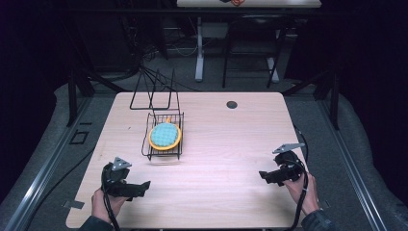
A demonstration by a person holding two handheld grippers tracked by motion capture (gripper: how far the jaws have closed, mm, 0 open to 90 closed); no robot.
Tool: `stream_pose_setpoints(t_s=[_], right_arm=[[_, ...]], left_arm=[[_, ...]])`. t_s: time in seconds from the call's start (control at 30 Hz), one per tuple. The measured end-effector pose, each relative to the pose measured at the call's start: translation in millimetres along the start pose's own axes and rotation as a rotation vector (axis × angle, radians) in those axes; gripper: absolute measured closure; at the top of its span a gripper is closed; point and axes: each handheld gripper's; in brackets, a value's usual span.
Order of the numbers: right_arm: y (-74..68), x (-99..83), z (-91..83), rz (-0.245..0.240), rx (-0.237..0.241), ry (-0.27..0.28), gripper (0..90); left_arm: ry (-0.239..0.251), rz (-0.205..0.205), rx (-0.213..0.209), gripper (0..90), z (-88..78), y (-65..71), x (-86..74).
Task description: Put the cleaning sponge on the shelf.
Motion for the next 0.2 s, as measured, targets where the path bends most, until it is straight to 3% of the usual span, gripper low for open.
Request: stream_pose_setpoints(t_s=[0.2], right_arm=[[-1.1,1.3,-0.8,0.0,-0.005,0.005,9.3]], left_arm=[[-0.01,0.008,-0.009,0.2,1.8,-0.4,0.0]])
Point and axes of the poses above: each handheld gripper's, and its own axes: z roughly forward along the jaws, x roughly out of its top, y roughly to its right
